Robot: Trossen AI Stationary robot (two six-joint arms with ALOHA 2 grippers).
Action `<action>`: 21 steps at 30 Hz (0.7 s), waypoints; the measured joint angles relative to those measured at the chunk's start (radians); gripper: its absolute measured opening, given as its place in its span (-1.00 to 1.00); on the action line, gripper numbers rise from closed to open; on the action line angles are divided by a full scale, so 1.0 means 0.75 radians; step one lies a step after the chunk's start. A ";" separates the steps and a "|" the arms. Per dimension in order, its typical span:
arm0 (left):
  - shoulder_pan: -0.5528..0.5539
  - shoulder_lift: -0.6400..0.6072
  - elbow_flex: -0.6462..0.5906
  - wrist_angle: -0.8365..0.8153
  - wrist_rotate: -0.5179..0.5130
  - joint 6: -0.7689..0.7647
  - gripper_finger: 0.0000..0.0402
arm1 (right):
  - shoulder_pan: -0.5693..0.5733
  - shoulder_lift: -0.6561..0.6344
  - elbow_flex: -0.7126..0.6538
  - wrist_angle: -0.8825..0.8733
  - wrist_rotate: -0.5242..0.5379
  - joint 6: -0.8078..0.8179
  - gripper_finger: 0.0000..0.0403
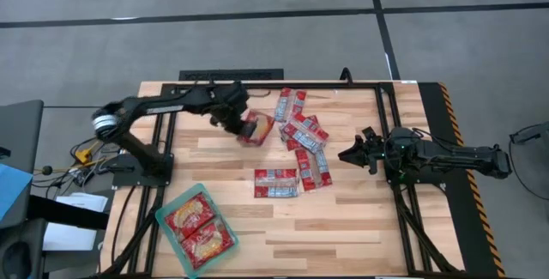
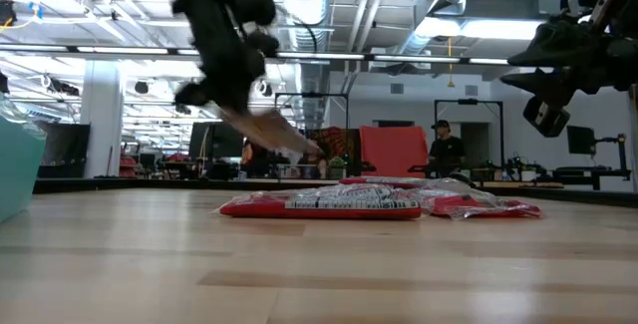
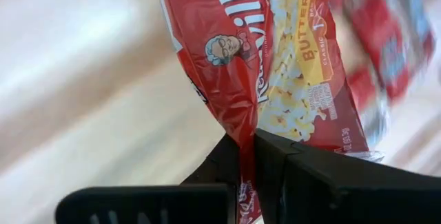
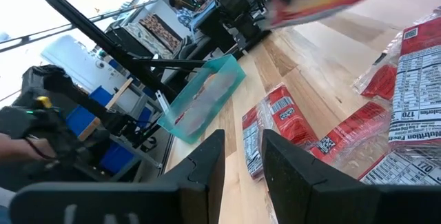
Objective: Sort popcorn bags into baskets
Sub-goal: Put the red popcorn bag into the green bin
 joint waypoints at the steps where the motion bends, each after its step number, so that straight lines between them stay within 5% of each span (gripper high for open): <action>1: -0.037 -0.055 0.000 -0.057 -0.018 -0.020 -0.99 | 0.000 0.000 0.000 -0.003 -0.001 0.000 -0.39; 12: -0.691 -0.559 0.003 -0.645 -0.225 -0.527 -0.99 | 0.000 0.000 0.001 -0.053 -0.002 -0.001 -0.39; 21: -1.297 -0.653 0.003 -0.743 -0.334 -1.012 -0.99 | 0.000 0.000 0.001 -0.053 -0.002 0.000 -0.39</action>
